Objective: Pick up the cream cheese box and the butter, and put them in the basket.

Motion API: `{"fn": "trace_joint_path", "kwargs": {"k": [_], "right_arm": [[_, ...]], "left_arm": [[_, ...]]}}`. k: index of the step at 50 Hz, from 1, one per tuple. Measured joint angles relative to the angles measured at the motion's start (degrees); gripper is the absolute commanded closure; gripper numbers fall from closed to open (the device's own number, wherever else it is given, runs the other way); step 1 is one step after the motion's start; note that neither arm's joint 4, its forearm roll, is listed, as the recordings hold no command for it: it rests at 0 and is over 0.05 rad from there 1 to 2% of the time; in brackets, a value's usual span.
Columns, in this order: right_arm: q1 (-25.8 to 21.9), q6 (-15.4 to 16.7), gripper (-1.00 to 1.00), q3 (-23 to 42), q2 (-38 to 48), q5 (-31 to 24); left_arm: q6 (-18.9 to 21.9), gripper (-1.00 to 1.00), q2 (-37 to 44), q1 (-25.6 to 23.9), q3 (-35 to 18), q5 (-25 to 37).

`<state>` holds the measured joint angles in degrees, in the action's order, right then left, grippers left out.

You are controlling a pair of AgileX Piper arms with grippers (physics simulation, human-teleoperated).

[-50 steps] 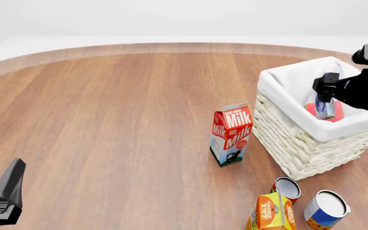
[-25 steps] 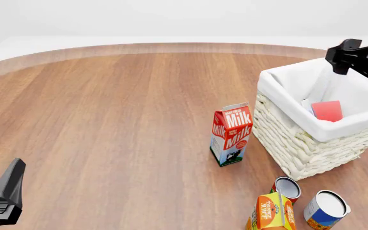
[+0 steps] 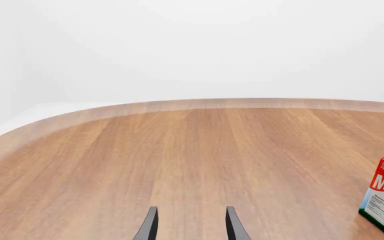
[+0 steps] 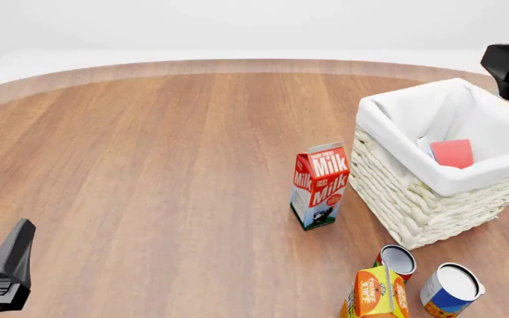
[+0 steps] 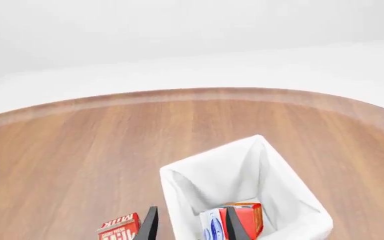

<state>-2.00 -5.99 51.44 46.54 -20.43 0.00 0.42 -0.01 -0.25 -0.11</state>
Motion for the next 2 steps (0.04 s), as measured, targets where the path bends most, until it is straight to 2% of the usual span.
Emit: {"fn": "trace_joint_path", "kwargs": {"k": [2], "right_arm": [[-0.38, 0.04, -1.0, -0.27, -1.25, -0.26]], "left_arm": [[0.0, -1.0, 0.0, 0.0, 0.0, 0.0]]}}
